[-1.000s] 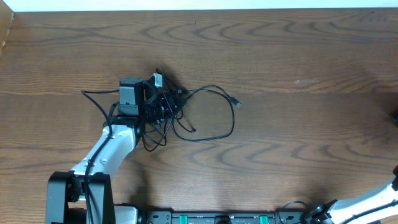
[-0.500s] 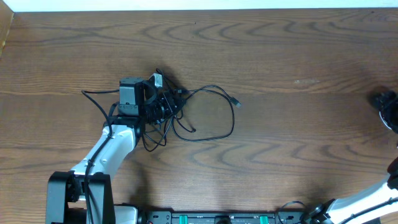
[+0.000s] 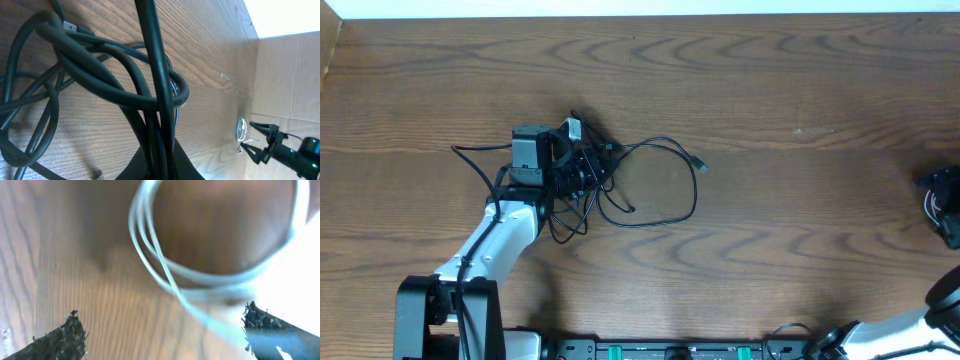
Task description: Untangle cables
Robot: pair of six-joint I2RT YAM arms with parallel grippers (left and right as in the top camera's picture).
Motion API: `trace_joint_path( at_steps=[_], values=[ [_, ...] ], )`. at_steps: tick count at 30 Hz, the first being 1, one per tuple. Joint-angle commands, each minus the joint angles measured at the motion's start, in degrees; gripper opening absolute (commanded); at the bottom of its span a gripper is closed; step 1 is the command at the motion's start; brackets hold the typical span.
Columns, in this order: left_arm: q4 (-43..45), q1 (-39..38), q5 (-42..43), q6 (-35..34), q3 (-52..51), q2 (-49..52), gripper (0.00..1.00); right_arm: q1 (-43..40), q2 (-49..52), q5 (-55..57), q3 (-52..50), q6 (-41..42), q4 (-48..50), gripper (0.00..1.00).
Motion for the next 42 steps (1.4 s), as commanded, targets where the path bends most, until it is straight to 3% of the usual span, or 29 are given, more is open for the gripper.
trace_joint_path(
  at_steps=[1,7,13,23,31,42],
  values=[
    [-0.4,-0.1,-0.7,0.0,0.6,-0.4,0.08,-0.1,-1.1,0.7,-0.3,6.7,-3.6,0.99],
    [-0.4,-0.1,-0.7,0.0,0.6,-0.4,0.08,0.0,-4.0,-5.0,-0.3,3.0,-2.2,0.99],
    [-0.8,-0.1,-0.7,0.0,0.6,-0.4,0.08,3.3,-13.5,-10.5,-0.3,-0.8,-3.1,0.98],
    [-0.8,-0.1,-0.7,0.0,0.6,-0.4,0.08,20.0,-28.7,-10.5,-0.3,-2.3,-11.3,0.99],
    [-0.8,-0.1,-0.7,0.0,0.6,-0.4,0.08,32.8,-29.0,-14.4,-0.4,-1.0,-18.3,0.99],
    [-0.9,-0.1,-0.3,0.0,0.6,-0.4,0.08,47.5,-29.0,-16.5,-0.4,2.1,-17.9,0.99]
  ],
)
